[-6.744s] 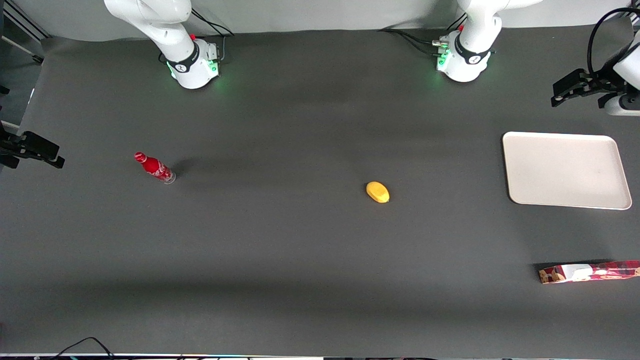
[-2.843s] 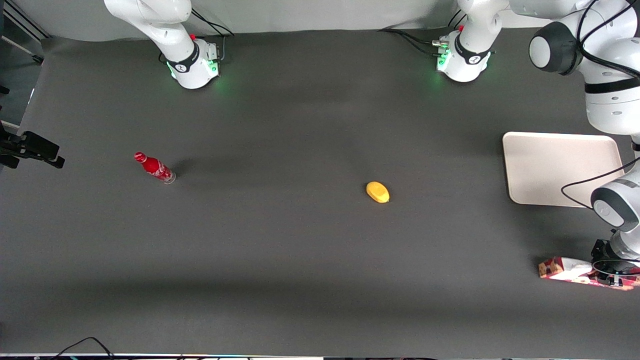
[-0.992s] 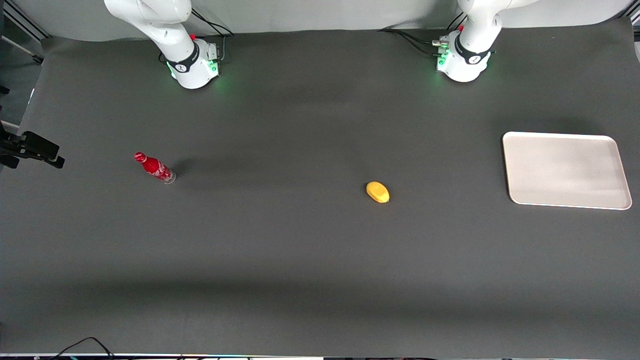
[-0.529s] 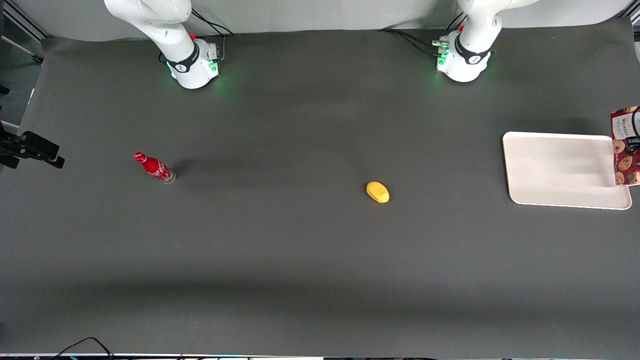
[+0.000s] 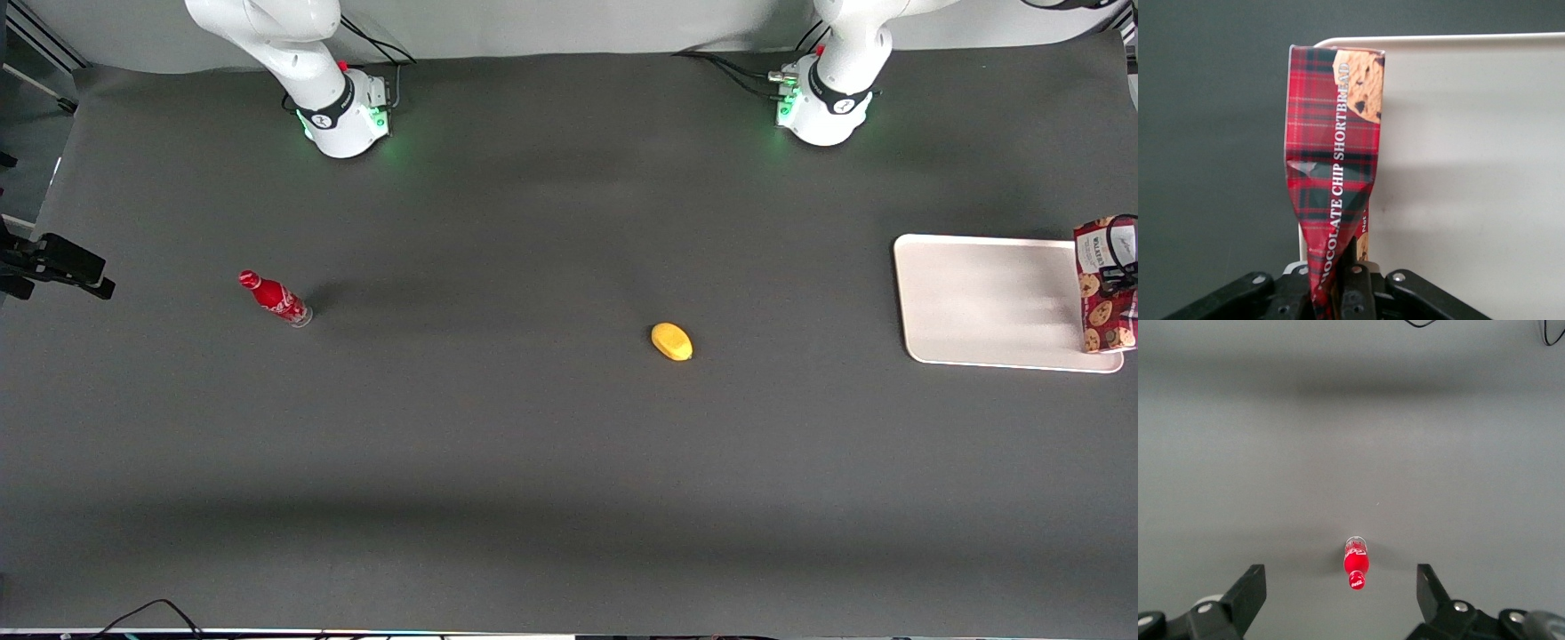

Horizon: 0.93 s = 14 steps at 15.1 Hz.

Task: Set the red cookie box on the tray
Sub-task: 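Lower the box onto the tray and open the left gripper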

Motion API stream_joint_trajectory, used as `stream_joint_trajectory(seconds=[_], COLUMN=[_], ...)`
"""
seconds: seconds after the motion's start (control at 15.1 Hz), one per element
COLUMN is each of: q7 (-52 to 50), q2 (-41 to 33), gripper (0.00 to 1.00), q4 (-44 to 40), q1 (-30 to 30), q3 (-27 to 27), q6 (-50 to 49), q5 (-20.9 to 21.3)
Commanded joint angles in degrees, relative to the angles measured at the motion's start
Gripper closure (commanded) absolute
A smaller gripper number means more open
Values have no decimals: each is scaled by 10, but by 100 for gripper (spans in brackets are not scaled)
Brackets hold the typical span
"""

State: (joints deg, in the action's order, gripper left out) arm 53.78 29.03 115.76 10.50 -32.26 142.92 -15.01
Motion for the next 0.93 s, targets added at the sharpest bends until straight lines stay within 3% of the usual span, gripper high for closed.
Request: stream_joint_trajectory(seconds=[0.0, 0.07, 0.33, 0.86], q7=[24, 24, 24, -15], q2=[20, 20, 10, -121], gripper=[72, 1, 0, 0], q4=[-31, -33, -48, -240], q1=[-4, -4, -9, -33], q3=[-4, -3, -2, 0], q6=[-2, -4, -27, -392], q5=[-25, -28, -30, 1])
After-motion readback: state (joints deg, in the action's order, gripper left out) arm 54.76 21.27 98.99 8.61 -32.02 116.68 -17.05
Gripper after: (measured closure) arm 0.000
